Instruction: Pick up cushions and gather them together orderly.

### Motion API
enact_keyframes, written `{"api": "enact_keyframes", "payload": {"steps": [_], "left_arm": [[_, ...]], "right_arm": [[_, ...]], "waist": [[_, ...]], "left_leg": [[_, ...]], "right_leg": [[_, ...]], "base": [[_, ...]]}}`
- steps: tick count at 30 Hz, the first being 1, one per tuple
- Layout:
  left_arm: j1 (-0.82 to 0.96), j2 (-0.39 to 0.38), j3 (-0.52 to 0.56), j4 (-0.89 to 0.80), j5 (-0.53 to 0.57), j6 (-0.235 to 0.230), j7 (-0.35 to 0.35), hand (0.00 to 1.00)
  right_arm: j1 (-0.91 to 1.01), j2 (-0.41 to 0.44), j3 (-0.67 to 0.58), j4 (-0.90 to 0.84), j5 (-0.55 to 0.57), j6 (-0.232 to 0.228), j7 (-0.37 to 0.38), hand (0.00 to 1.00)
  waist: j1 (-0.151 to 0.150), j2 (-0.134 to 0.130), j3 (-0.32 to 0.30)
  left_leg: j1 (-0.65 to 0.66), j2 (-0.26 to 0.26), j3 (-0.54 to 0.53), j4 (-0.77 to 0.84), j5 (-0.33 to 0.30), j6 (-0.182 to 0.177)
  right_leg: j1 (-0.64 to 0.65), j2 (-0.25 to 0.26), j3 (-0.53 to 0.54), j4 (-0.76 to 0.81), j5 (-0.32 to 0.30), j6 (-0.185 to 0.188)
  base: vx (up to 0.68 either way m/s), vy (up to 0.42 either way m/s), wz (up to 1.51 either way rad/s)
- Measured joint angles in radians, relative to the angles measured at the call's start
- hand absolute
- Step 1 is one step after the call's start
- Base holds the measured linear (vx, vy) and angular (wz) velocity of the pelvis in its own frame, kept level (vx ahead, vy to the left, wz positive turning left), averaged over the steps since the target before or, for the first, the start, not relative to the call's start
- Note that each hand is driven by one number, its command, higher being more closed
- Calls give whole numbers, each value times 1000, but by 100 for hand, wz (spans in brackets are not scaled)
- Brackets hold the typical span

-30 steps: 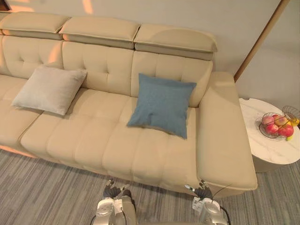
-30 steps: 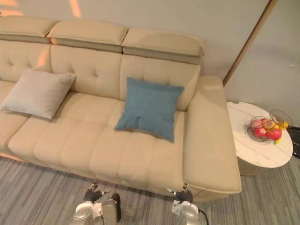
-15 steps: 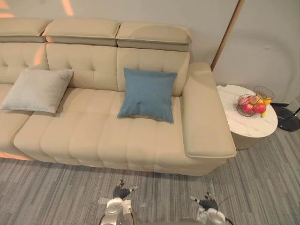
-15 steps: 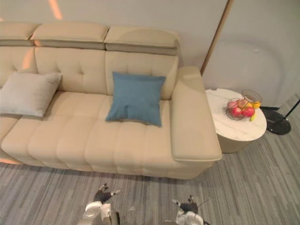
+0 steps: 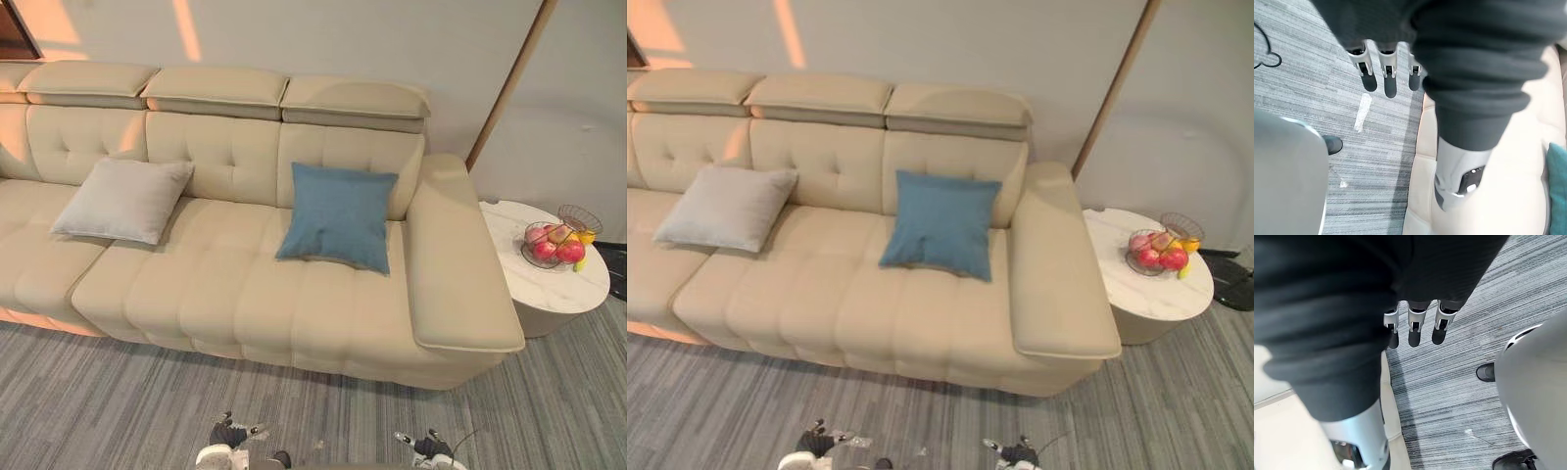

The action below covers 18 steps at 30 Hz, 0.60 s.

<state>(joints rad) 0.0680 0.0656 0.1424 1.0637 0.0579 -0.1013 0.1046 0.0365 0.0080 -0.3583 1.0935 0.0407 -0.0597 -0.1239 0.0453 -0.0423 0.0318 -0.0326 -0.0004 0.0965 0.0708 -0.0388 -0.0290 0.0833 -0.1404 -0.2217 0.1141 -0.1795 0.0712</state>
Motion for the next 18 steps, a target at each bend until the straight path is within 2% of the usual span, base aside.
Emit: {"api": "enact_keyframes", "payload": {"steps": [1,13,18], "left_arm": [[-14,18,-5,28,20,0,-2,0],[-34,26,-49,28,22,6,-2,0],[-47,43,-82,28,41,27,-1,0]], "right_arm": [[-18,-50,19,34,0,-1,1,0],[-14,-51,16,30,-3,3,-1,0],[-11,-54,7,17,-3,15,-4,0]], "waist": [[-40,1,55],[-54,7,63],[-64,13,69]], "left_leg": [[139,-22,-7,-173,51,1],[101,-24,4,-175,52,2],[102,-22,58,-174,45,-3]], "right_leg": [[78,-2,36,-49,4,-1],[38,-9,38,-46,-4,13],[27,-12,68,-47,-7,17]], "base": [[0,0,0],[3,-1,-1],[76,-10,-15]]}}
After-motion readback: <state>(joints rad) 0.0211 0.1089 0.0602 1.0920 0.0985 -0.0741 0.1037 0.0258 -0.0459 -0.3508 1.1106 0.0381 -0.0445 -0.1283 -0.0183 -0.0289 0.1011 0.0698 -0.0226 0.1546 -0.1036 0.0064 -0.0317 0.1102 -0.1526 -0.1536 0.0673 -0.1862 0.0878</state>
